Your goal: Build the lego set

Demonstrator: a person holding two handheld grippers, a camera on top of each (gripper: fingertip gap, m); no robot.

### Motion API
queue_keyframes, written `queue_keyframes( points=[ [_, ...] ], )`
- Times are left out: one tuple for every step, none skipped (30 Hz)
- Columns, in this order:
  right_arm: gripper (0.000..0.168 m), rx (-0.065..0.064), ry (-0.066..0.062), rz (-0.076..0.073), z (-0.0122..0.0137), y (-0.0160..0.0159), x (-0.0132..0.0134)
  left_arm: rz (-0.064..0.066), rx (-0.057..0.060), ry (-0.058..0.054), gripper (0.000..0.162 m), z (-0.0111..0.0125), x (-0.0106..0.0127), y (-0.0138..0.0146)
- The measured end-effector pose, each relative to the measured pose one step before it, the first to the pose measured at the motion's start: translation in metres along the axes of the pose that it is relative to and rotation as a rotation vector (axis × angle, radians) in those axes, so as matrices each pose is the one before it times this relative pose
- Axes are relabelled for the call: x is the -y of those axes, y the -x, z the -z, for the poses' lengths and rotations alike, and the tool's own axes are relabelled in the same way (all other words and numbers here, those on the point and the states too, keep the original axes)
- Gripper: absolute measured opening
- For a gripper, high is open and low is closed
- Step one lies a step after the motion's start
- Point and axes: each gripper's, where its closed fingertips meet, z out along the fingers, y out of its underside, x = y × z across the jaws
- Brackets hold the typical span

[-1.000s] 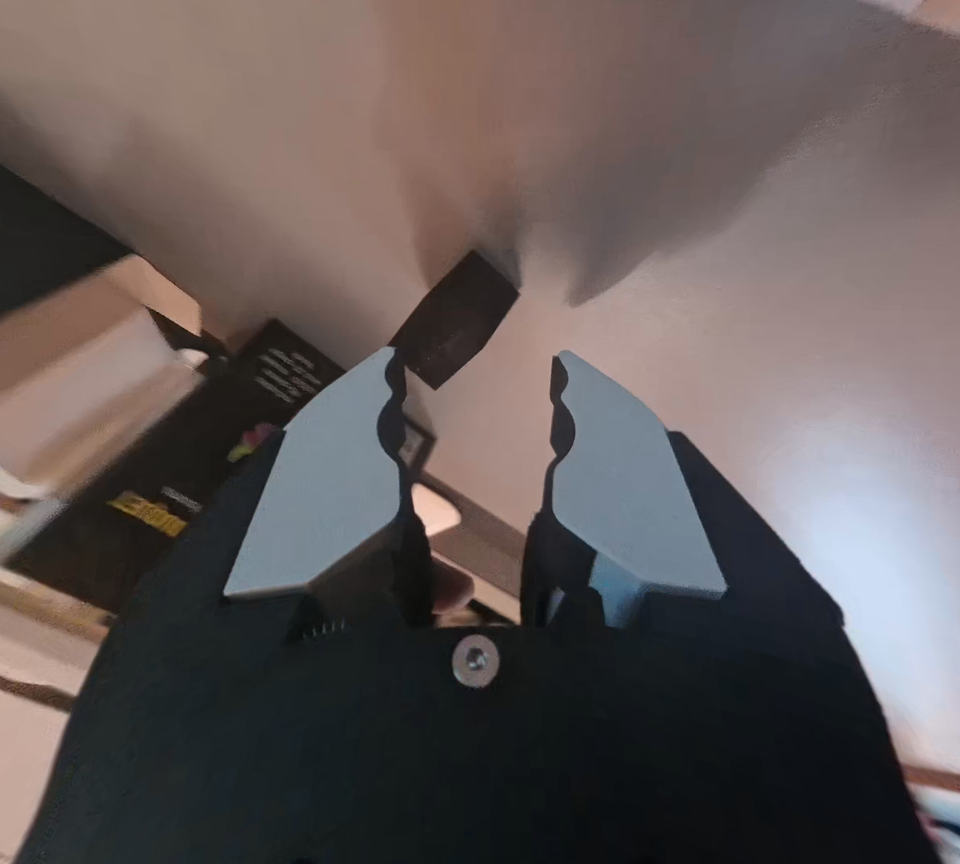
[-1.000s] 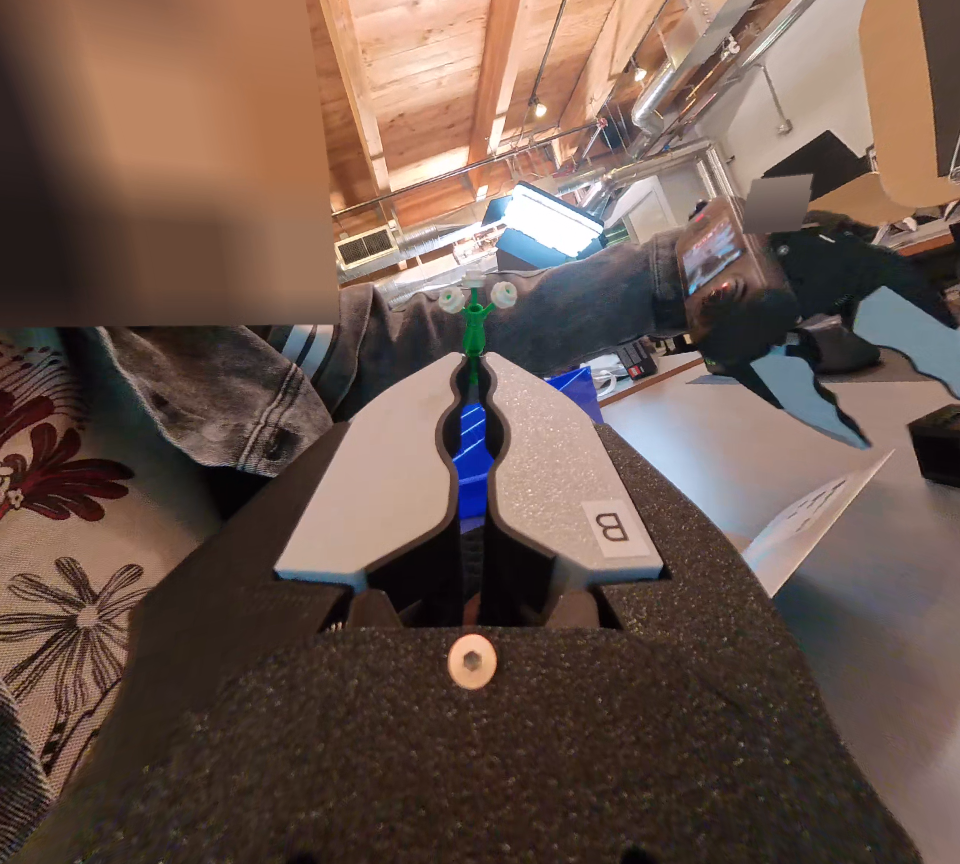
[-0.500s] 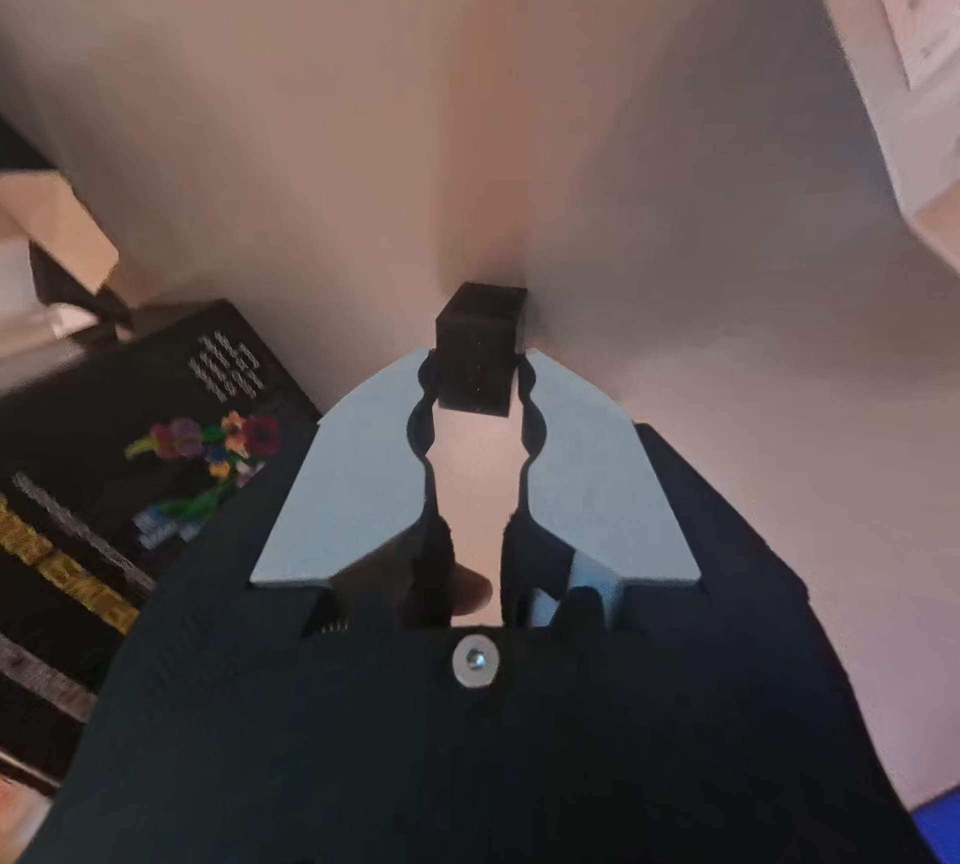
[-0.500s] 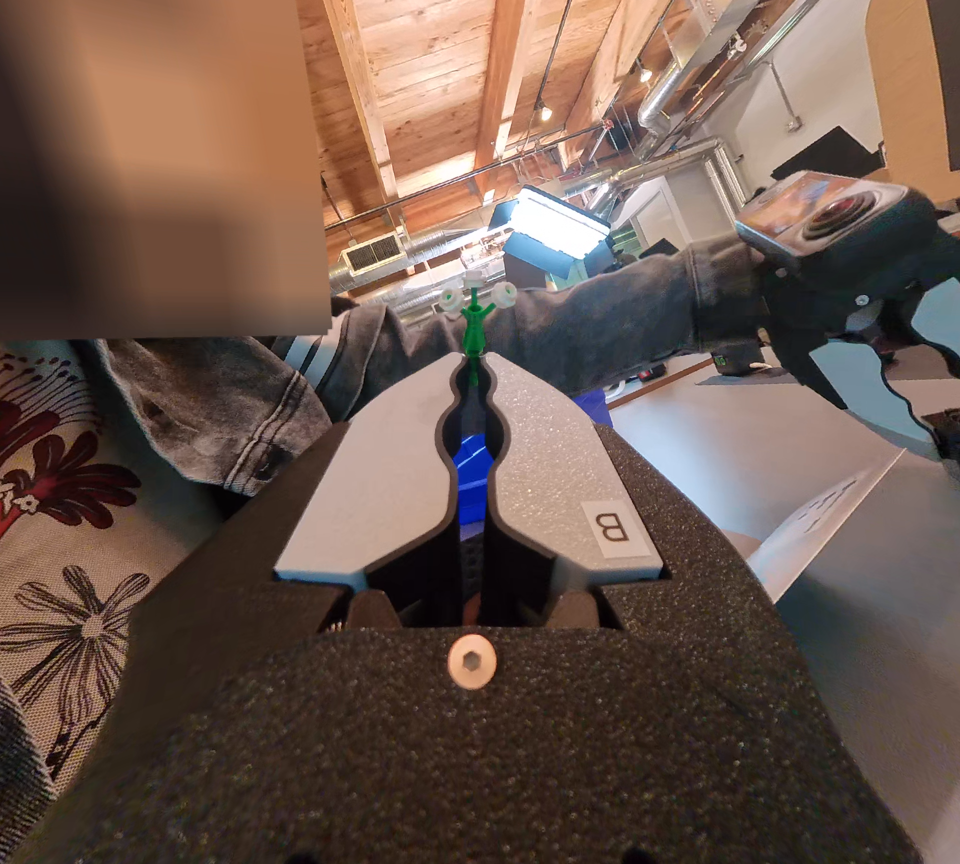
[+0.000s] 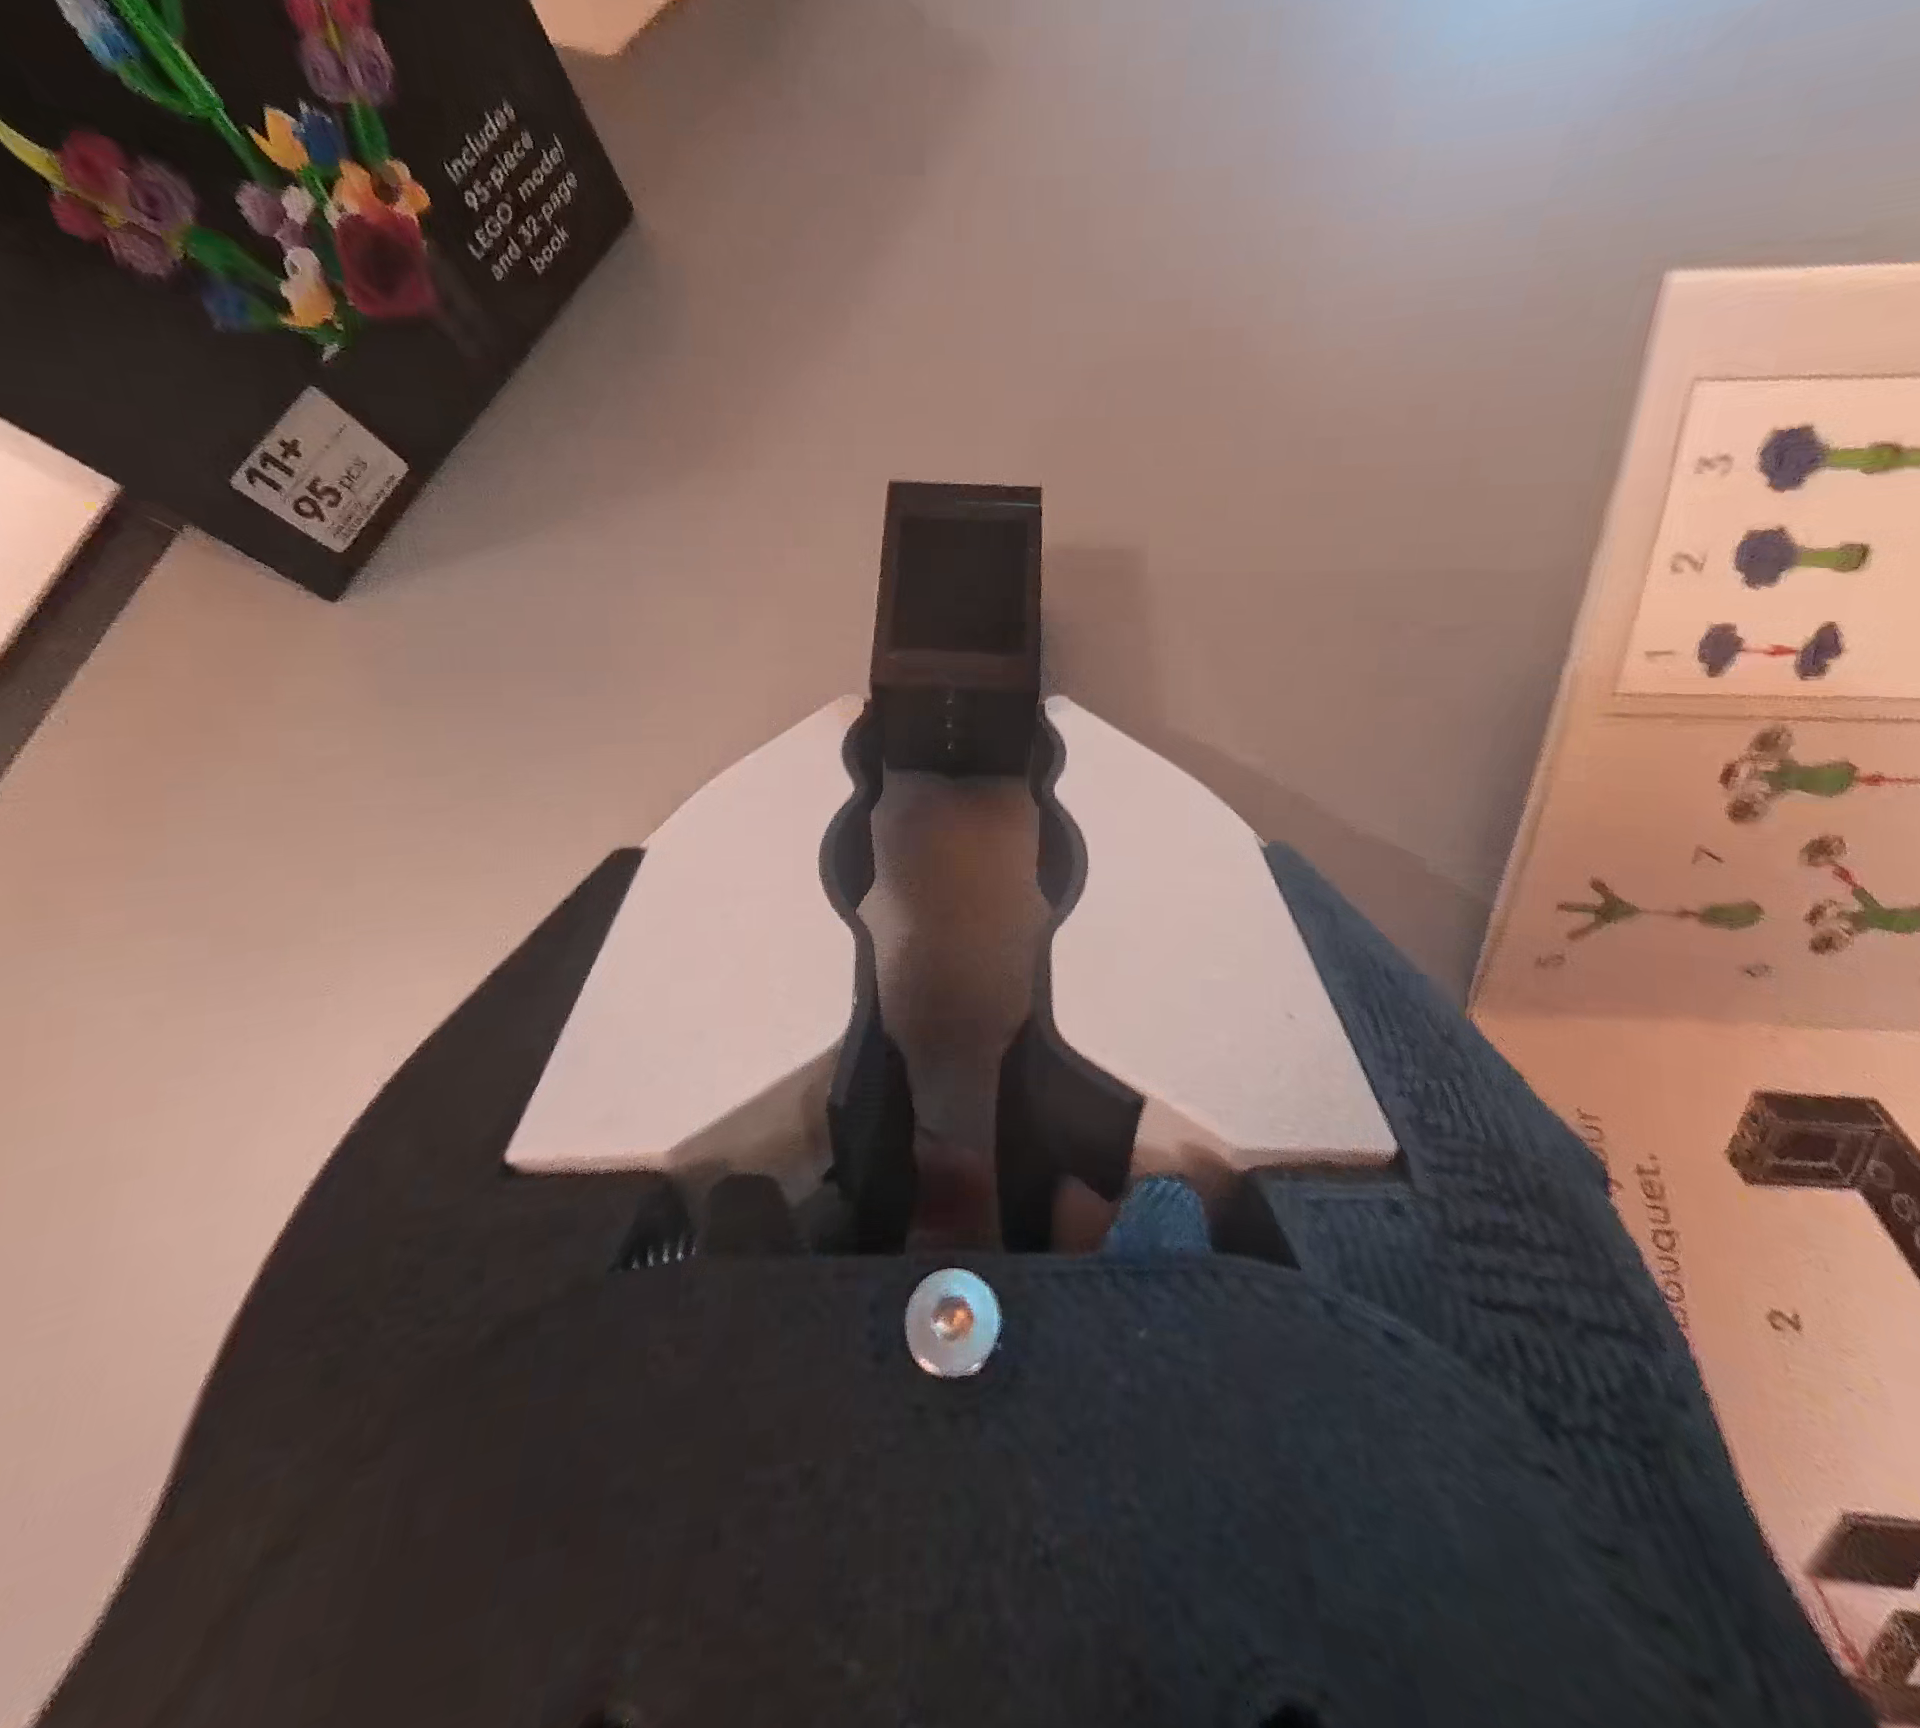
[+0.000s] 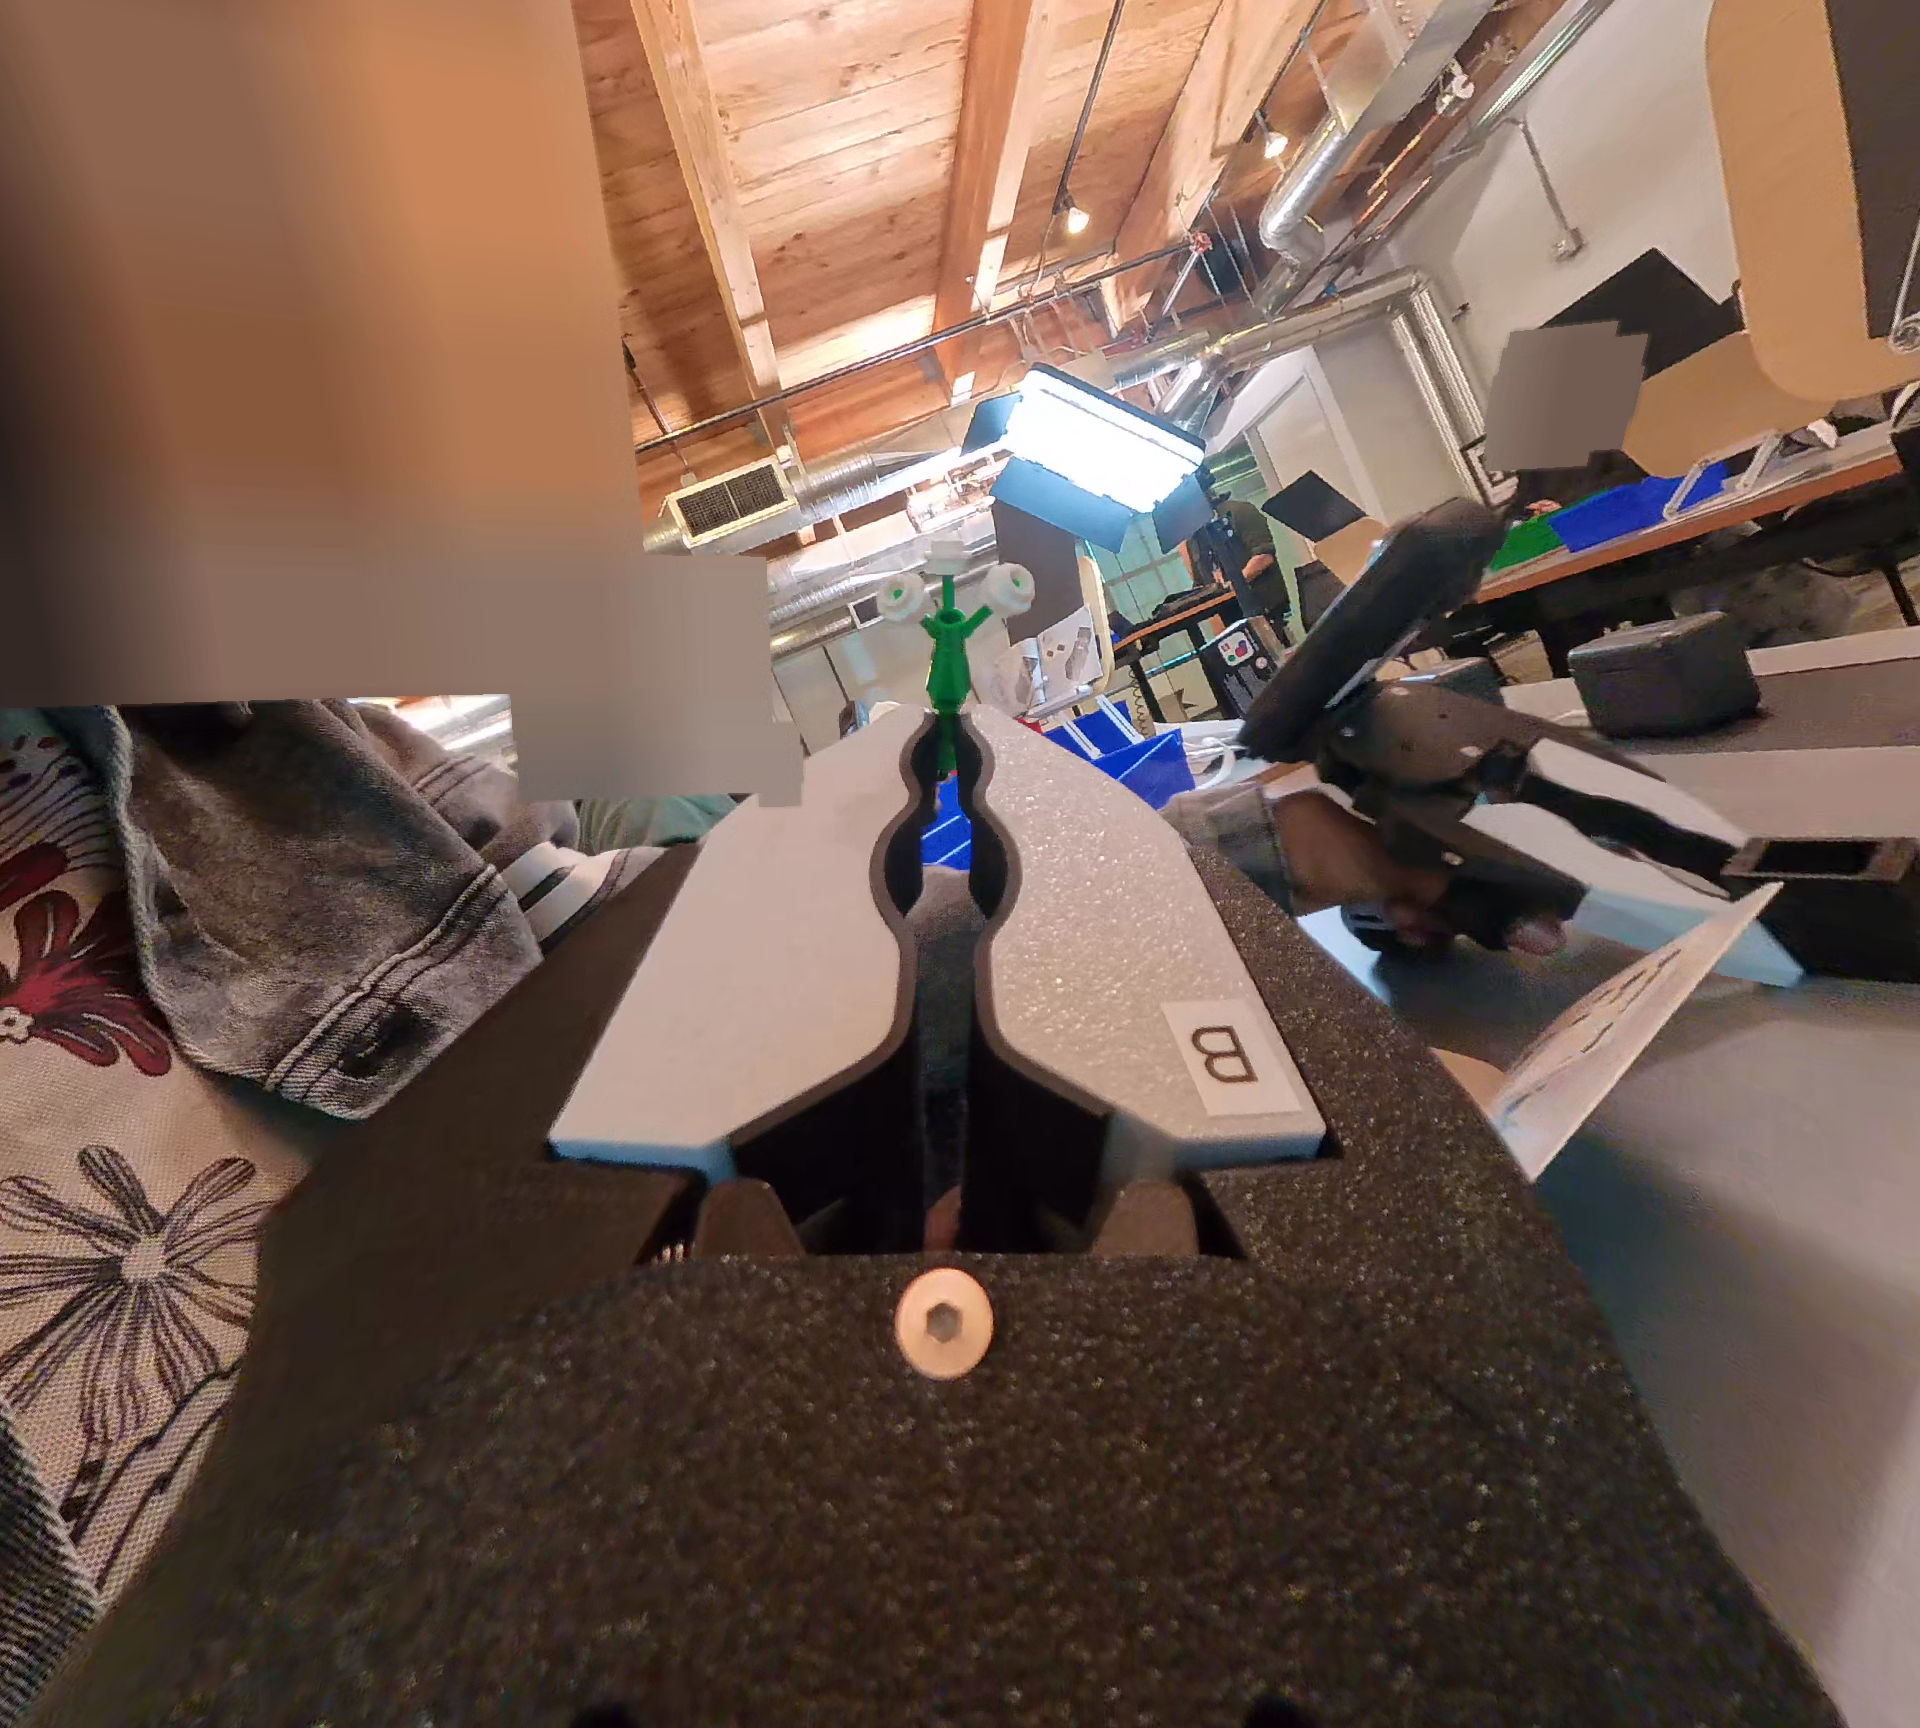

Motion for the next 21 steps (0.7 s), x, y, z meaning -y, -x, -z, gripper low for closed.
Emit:
queue_keyframes(
  points=[
    [0.003, -0.0052, -0.0014, 0.0011, 0.00034, -0.00098, 0.00046, -0.0033, -0.0046, -0.0021, 0.027, 0.00251, -0.00048, -0.00294],
    [0.003, -0.0027, -0.0027, -0.0019, 0.00034, -0.00079, 0.00046, 0.0080, -0.0197, 0.0121, 0.027, 0.00111, -0.00229, -0.00430],
    [0.003, -0.0017, -0.0010, -0.0018, 0.00021, -0.00052, 0.00015, 0.0103, -0.0128, 0.0012, 0.027, 0.00060, -0.00137, -0.00286],
    [0.003, -0.0025, 0.0019, 0.0008, 0.00005, -0.00041, -0.00029, 0.0019, -0.0091, 0.0001, 0.027, 0.00107, -0.00107, -0.00200],
    [0.003, -0.0026, 0.0040, 0.0037, -0.00016, -0.00025, -0.00061, 0.0039, -0.0074, 0.0020, 0.027, 0.00102, -0.00104, -0.00154],
    [0.003, -0.0021, 0.0045, 0.0046, -0.00019, -0.00012, -0.00064, 0.0121, -0.0113, 0.0037, 0.028, 0.00083, -0.00113, -0.00175],
    [0.003, -0.0018, 0.0036, 0.0035, -0.00025, 0.00000, -0.00052, 0.0127, -0.0188, 0.0043, 0.027, 0.00065, -0.00096, -0.00288],
    [0.003, -0.0016, 0.0021, 0.0026, 0.00001, 0.00003, -0.00032, 0.0086, -0.0160, 0.0019, 0.028, 0.00052, -0.00086, -0.00313],
    [0.003, -0.0017, 0.0009, 0.0012, 0.00002, 0.00005, -0.00007, -0.0028, -0.0052, 0.0013, 0.028, 0.00068, -0.00065, -0.00253],
    [0.003, -0.0009, 0.0003, 0.0002, 0.00005, 0.00003, 0.00002, -0.0101, -0.0034, 0.0018, 0.028, 0.00071, -0.00078, -0.00313],
    [0.003, -0.0011, 0.0002, -0.0005, 0.00019, -0.00004, 0.00005, -0.0055, -0.0037, 0.0026, 0.028, 0.00058, -0.00067, -0.00303],
    [0.003, 0.0000, 0.0005, -0.0023, 0.00016, -0.00006, 0.00012, 0.0001, -0.0007, 0.0045, 0.028, 0.00079, -0.00082, -0.00213],
    [0.003, 0.0012, -0.0011, -0.0051, 0.00024, 0.00023, 0.00075, 0.0028, 0.0075, 0.0065, 0.031, 0.00119, -0.00101, -0.00019],
    [0.003, 0.0023, -0.0030, -0.0098, 0.00026, 0.00034, 0.00154, -0.0022, 0.0193, 0.0063, 0.034, 0.00191, -0.00124, 0.00190],
    [0.003, 0.0042, -0.0010, -0.0132, 0.00022, 0.00069, 0.00242, -0.0068, 0.0219, -0.0059, 0.038, 0.00282, 0.00016, 0.00222],
    [0.003, 0.0047, 0.0048, -0.0096, -0.00002, 0.00078, 0.00334, -0.0012, 0.0227, -0.0131, 0.041, 0.00407, 0.00139, 0.00221],
    [0.003, -0.0006, 0.0118, -0.0001, -0.00022, -0.00008, 0.00406, 0.0076, 0.0245, -0.0123, 0.047, 0.00555, 0.00193, 0.00212],
    [0.003, -0.0080, 0.0189, 0.0109, -0.00054, -0.00180, 0.00493, 0.0113, 0.0231, -0.0126, 0.048, 0.00719, 0.00261, 0.00102],
    [0.003, -0.0119, 0.0243, 0.0209, -0.00081, -0.00345, 0.00566, 0.0149, 0.0336, -0.0271, 0.048, 0.00904, 0.00448, 0.00064],
    [0.003, -0.0123, 0.0271, 0.0267, -0.00104, -0.00508, 0.00604, -0.0012, 0.0229, -0.0532, 0.048, 0.00842, 0.00712, -0.00151],
    [0.002, -0.0095, 0.0251, 0.0283, -0.00149, -0.00645, 0.00601, -0.0143, 0.0119, -0.0633, 0.048, 0.00528, 0.00770, -0.00220]
  ],
)
